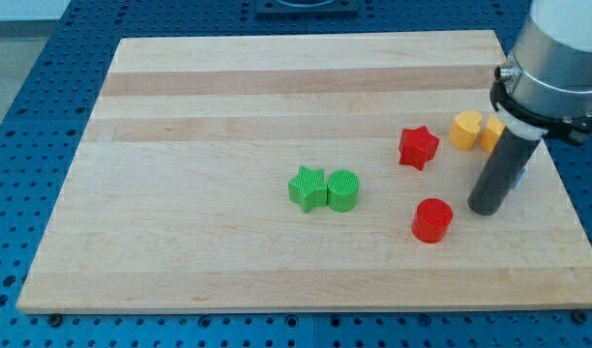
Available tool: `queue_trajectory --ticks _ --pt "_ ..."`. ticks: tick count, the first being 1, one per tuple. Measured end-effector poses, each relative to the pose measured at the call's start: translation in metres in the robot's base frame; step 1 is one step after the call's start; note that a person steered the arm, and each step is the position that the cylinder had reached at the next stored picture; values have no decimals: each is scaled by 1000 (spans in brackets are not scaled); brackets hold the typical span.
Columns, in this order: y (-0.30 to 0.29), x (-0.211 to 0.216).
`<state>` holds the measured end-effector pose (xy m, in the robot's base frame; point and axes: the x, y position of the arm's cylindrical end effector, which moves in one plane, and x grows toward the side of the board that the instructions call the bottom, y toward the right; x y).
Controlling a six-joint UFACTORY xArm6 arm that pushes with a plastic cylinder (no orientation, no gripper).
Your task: Slide the red star to the left
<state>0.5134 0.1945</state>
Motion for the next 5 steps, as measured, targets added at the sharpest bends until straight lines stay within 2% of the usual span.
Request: queue_trajectory --ticks 3,5 --pt "-9 -18" --pt "-45 -74"
